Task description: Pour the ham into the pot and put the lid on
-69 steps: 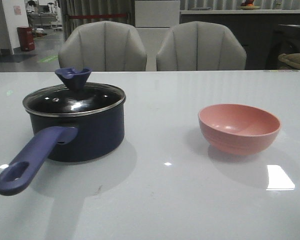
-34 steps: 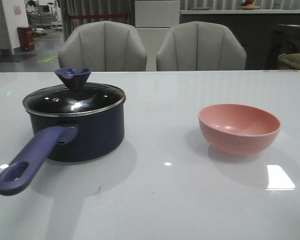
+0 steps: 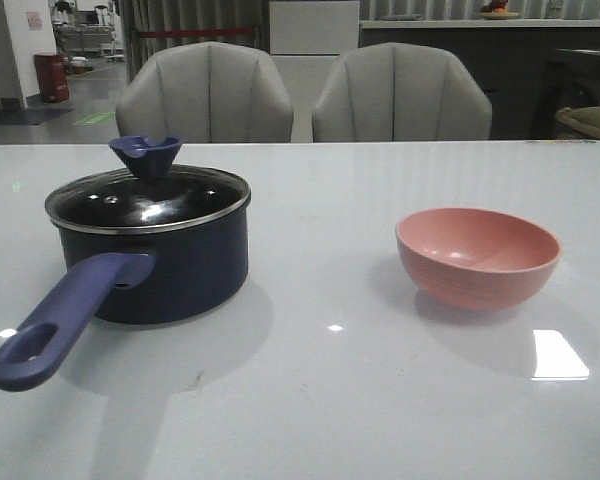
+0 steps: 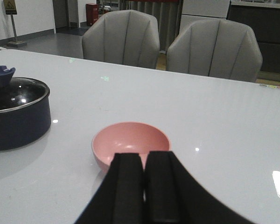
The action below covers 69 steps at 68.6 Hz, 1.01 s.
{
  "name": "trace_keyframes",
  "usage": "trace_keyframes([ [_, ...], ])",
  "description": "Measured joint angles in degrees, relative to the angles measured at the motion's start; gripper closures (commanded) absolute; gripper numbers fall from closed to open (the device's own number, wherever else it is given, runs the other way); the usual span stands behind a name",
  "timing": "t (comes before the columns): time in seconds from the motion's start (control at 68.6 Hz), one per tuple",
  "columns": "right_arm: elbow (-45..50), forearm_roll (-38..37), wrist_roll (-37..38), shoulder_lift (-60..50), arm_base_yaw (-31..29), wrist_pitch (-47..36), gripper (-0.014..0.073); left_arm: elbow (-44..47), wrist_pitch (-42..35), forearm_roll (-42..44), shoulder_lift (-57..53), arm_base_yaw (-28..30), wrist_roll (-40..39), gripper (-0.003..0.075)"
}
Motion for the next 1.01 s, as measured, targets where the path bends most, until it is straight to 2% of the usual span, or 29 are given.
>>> trace_keyframes([
  [0.102, 1.51, -2.33, 0.97, -0.40, -2.57, -0.98, 0.0439, 0.00, 0.00, 0.00, 0.00, 0.00, 0.00, 0.0607],
  [0.263, 4.51, -7.68, 7.91, -2.67, -7.66, -2.36, 0.0439, 0.00, 0.00, 0.00, 0.00, 0.00, 0.00, 0.0607],
  [0.496, 7.45, -14.40, 16.34, -3.87, -8.42, -5.29, 0.0439, 0.00, 0.00, 0.00, 0.00, 0.00, 0.00, 0.0607],
  [1.006, 7.45, -14.87, 17.66, -4.00, -8.42, -5.52, 0.0439, 0.00, 0.00, 0.00, 0.00, 0.00, 0.00, 0.0607],
])
